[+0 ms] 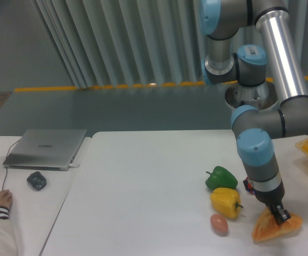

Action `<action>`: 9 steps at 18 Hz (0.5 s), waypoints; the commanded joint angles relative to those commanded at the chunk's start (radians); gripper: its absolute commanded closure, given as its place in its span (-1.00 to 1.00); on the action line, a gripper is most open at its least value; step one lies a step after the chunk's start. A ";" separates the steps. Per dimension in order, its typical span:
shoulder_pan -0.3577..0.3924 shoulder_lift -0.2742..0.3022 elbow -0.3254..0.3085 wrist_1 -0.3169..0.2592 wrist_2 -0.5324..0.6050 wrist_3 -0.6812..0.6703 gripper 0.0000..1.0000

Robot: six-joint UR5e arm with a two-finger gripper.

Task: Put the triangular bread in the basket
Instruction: 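Lift the bread and carry it toward the yellow basket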

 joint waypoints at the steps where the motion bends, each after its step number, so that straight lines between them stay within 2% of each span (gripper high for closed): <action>1: 0.017 0.022 -0.002 0.000 -0.032 -0.002 0.85; 5: 0.094 0.094 -0.008 -0.023 -0.071 0.017 0.85; 7: 0.179 0.152 -0.008 -0.109 -0.130 0.153 0.85; 9: 0.221 0.164 -0.009 -0.136 -0.148 0.196 0.85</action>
